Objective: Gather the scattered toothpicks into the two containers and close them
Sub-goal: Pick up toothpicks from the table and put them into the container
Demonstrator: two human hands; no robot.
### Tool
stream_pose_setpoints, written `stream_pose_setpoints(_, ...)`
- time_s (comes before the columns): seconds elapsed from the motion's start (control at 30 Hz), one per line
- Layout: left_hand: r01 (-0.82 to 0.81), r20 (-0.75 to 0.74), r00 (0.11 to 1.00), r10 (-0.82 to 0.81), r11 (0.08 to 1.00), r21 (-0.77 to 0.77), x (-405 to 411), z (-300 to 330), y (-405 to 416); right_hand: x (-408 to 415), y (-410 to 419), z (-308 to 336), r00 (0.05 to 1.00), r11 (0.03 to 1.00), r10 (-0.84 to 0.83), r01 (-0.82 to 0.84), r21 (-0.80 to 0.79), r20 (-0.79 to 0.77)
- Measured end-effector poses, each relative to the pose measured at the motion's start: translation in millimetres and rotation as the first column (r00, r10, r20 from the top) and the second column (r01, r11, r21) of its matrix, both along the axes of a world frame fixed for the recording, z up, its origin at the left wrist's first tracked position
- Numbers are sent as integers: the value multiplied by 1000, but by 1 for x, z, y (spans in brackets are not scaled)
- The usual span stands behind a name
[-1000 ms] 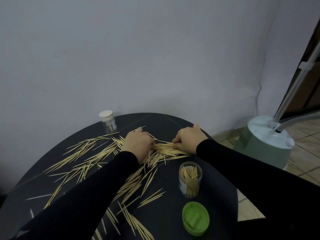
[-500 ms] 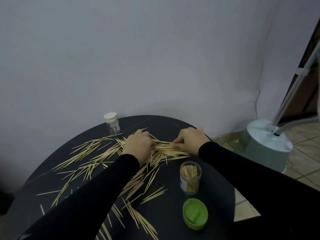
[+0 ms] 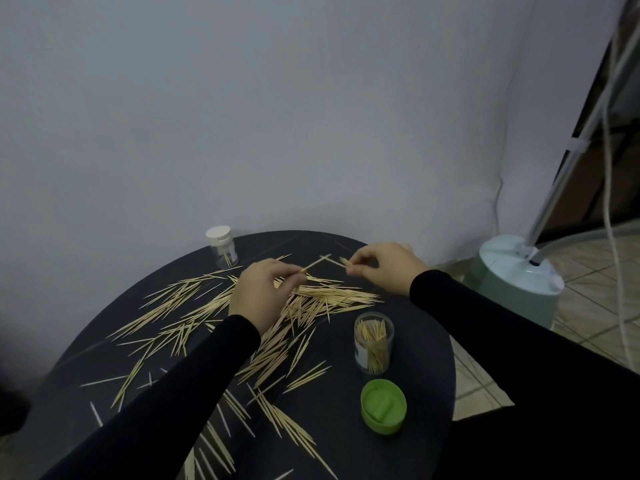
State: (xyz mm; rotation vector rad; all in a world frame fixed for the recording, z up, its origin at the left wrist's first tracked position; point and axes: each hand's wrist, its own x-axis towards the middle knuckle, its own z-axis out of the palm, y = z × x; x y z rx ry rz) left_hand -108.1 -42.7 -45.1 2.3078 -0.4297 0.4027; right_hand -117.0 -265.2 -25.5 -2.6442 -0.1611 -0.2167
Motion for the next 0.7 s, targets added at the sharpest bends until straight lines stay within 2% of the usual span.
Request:
stream_pose_setpoints(0.2,-23,-223,973,-59,938,-346,-16,3,-6,-13,-1,3,993,973,104,-88,214,-63)
stream_pose_setpoints(0.4,16,-271,935,-228,792,-610,-26,12,-20,-26,-4,11,982,917,182,-154,367,-42)
stream_pose_setpoints(0.53,100,-269,898,-347,758,-645,-35,15,-32,-36,-13,12,963,875,259,-198,441,-81)
stream_pose_setpoints(0.7,139,-310,856,-414,761,-633,-44,3,-41,-43,-22,8,931,873,319,-216,438,-176)
